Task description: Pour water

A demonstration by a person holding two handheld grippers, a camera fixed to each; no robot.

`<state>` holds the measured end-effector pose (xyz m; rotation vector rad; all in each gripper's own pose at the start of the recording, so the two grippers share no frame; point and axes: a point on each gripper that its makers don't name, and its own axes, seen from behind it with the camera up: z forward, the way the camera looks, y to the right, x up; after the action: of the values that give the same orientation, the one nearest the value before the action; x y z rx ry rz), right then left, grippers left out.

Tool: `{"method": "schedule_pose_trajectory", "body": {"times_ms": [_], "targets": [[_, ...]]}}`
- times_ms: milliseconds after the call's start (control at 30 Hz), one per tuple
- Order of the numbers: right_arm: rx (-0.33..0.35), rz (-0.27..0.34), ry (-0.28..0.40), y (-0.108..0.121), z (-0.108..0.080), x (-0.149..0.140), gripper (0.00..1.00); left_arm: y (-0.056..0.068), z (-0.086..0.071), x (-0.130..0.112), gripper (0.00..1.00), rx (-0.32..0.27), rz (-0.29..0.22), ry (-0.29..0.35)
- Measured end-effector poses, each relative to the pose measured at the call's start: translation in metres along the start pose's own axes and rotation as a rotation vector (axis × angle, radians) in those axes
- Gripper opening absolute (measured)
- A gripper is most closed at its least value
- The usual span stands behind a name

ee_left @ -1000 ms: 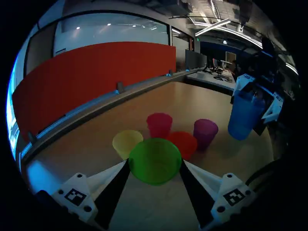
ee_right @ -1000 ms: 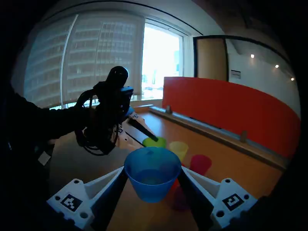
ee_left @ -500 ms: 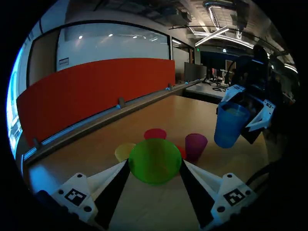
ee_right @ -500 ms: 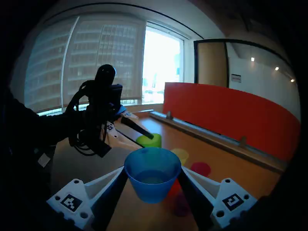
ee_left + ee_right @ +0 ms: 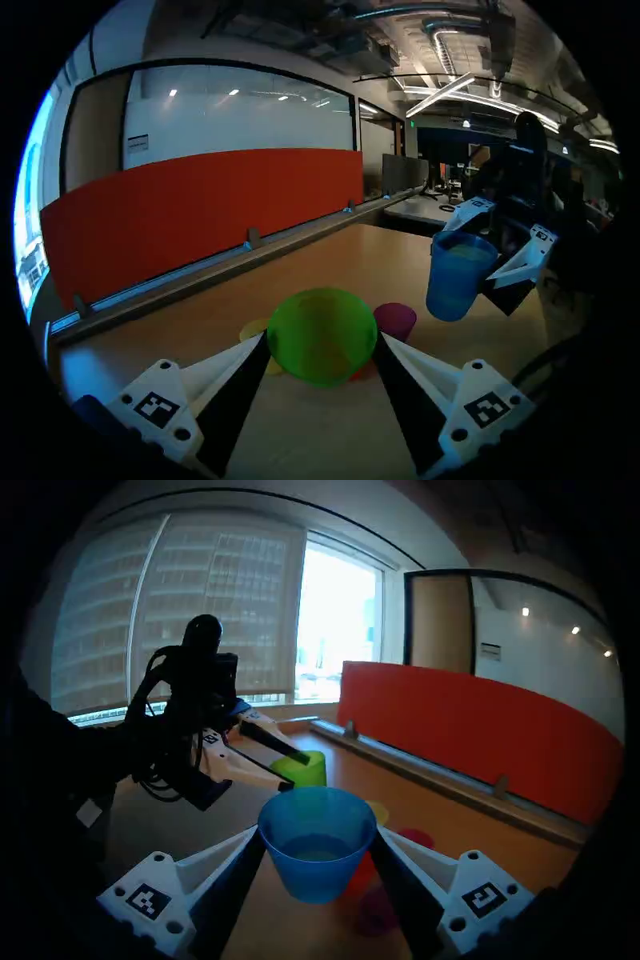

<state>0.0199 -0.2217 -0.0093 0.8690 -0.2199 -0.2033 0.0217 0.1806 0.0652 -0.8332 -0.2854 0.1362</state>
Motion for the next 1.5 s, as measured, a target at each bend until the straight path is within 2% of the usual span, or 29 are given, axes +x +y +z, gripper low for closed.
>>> {"method": "schedule_pose_trajectory", "body": {"times_ms": [667,1167,1500], "targets": [[-0.004,0.001,0.037,0.0,-0.004,0.028,0.9,0.012,-0.023,0.029,0.89,0.001,-0.005,0.102],[0.0,0.011,0.085,0.002,-0.003,0.044,0.9,0.026,-0.031,0.035,0.89,-0.016,-0.011,0.129],[0.0,0.022,0.122,0.003,-0.003,0.055,0.9,0.035,-0.035,0.038,0.89,-0.03,-0.032,0.156]]}}
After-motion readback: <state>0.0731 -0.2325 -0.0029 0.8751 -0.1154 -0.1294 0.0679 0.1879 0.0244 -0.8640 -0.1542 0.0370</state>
